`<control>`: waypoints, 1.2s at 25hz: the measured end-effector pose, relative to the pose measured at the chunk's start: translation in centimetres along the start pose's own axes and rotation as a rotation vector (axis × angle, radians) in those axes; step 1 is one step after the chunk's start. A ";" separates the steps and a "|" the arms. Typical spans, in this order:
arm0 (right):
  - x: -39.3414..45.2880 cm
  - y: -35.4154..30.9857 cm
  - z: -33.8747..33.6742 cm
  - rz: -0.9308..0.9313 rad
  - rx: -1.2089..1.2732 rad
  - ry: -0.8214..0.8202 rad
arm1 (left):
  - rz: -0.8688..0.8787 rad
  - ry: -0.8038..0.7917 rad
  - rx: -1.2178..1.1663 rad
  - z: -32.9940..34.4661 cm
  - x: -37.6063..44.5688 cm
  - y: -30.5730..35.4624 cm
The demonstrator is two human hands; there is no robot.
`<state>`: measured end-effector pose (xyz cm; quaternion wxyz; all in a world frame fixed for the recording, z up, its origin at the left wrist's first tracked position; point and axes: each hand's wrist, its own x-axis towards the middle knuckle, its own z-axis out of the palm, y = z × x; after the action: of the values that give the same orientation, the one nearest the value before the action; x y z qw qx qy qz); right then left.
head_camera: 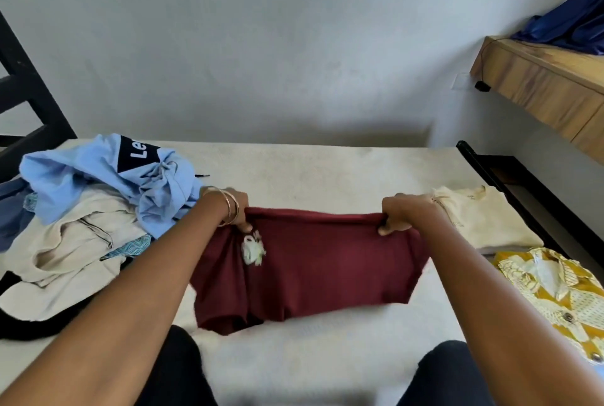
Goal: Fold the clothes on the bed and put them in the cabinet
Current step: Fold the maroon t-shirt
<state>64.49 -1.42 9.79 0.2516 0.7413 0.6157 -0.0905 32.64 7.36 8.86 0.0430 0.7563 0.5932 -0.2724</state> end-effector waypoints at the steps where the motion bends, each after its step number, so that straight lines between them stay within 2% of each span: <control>1: 0.9 -0.3 0.7 0.100 -0.039 0.133 | -0.100 0.173 -0.031 0.5 0.4 0.4; 2: 1.9 -0.5 0.9 0.186 -0.008 0.226 | -0.194 0.305 -0.141 0.7 1.2 0.5; 3: 3.1 -0.7 0.9 0.257 0.128 0.284 | -0.287 0.375 -0.335 0.5 1.8 0.8; 4: 4.3 -0.8 0.6 0.322 0.387 0.290 | -0.356 0.401 -0.598 0.2 2.6 1.4; 5: 5.6 -1.1 -0.1 0.357 0.764 0.267 | -0.391 0.394 -0.949 -0.5 3.2 2.2; 7: 7.6 -1.8 -2.3 0.304 1.639 0.106 | -0.306 0.200 -1.901 -2.7 4.5 3.6; 8: 8.1 -2.1 -3.6 0.220 1.973 0.068 | -0.223 0.185 -2.279 -3.8 5.3 4.0; 9: 8.9 -2.1 -5.2 0.118 2.207 0.099 | -0.147 0.270 -2.495 -5.3 7.0 3.7; 10: 9.4 -2.1 -6.6 0.028 2.357 0.212 | -0.069 0.428 -2.572 -6.4 8.6 3.0; 12: 10.0 -1.3 -8.9 -0.092 2.433 0.490 | 0.105 0.737 -2.531 -8.3 10.5 1.3; 14: 10.2 -0.1 -9.1 -0.125 2.301 0.714 | 0.262 0.977 -2.166 -9.5 8.9 0.5; 16: 10.2 0.8 -7.1 -0.136 2.112 0.826 | 0.329 1.175 -1.823 -8.5 7.2 0.6; 18: 10.4 0.7 -3.1 -0.101 1.924 0.853 | 0.279 1.196 -1.652 -4.6 5.3 1.4; 19: 10.4 0.4 -0.6 -0.065 1.852 0.862 | 0.192 1.187 -1.590 -1.8 4.8 1.6; 21: 9.9 -0.9 4.9 0.021 1.745 0.852 | -0.002 1.104 -1.450 4.4 4.2 2.5; 23: 8.4 -2.3 10.8 0.118 1.527 0.804 | -0.168 0.895 -1.313 10.6 3.8 4.0; 24: 7.6 -2.8 13.7 0.160 1.387 0.755 | -0.230 0.740 -1.232 13.2 3.1 4.9; 26: 5.6 -3.5 18.8 0.221 1.089 0.574 | -0.313 0.411 -0.984 17.6 1.4 6.3; 28: 3.7 -3.6 22.0 0.251 0.759 0.283 | -0.370 0.111 -0.734 21.5 0.0 7.4; 30: 2.1 -3.8 23.6 0.201 0.477 0.003 | -0.416 -0.123 -0.620 23.7 -1.3 7.9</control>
<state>65.43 -10.57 -12.36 0.0766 0.8373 0.5004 -0.2066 31.19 -5.31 -12.69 0.2490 0.5530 0.7848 -0.1278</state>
